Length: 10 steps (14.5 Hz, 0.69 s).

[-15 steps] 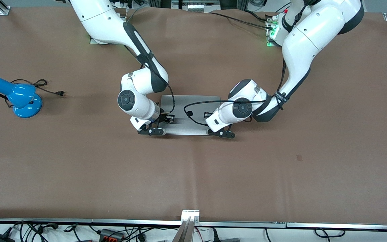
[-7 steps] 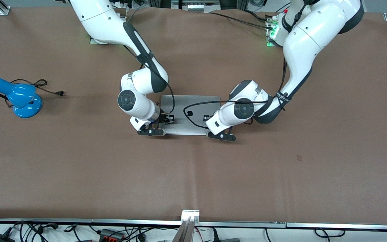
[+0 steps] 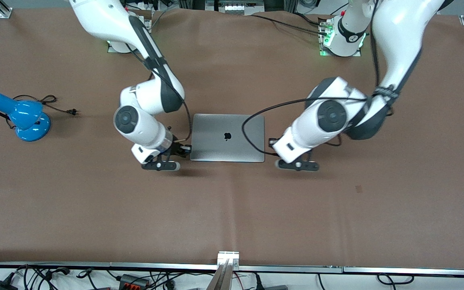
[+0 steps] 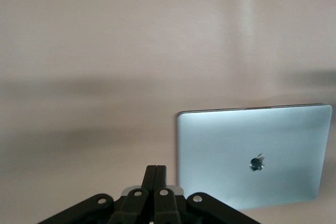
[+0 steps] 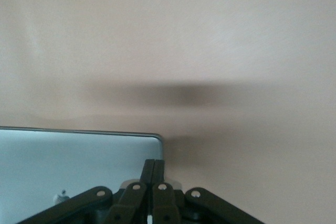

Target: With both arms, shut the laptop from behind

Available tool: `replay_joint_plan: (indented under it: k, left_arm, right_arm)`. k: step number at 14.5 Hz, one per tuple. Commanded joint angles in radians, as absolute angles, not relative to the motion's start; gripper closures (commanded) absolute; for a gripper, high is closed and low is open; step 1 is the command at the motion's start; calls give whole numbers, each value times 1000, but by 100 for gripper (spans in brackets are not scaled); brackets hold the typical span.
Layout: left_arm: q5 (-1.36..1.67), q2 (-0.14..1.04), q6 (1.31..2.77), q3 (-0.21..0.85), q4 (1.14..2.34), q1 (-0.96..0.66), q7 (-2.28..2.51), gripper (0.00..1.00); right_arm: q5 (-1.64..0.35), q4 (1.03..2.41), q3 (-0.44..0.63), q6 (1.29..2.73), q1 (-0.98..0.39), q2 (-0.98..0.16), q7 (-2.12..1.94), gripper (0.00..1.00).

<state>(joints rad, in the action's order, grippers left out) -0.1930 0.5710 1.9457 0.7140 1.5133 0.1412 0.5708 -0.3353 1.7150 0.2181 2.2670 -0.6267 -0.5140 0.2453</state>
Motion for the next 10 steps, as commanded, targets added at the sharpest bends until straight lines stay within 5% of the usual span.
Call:
replay_joint_plan:
  k: [1,4,5,6,7,10]
  left_arm:
    - [-163,497,1829,866,1497,328,581,100]
    - [-158,500,1648,963,1381,428,578,100]
    - [-158,500,1610,963,1355,429,580,100]
    - [-158,500,1574,965,1344,430,578,100]
    - [-156,500,1556,968,1324,430,577,100]
    - [-103,451,1517,950,1285,425,537,100]
  right_arm:
    - [-230,1736,247,2151,-627,-407,245,100]
    - [-163,1698,285,2006,-626,-336,241,100]
    - [-147,1654,305,1931,-624,-331,238,81]
    - [-147,1594,320,1848,-621,-333,244,29]
    - [-146,1553,340,1795,-620,-333,242,0]
    - [-147,1474,391,1737,-621,-333,239,0]
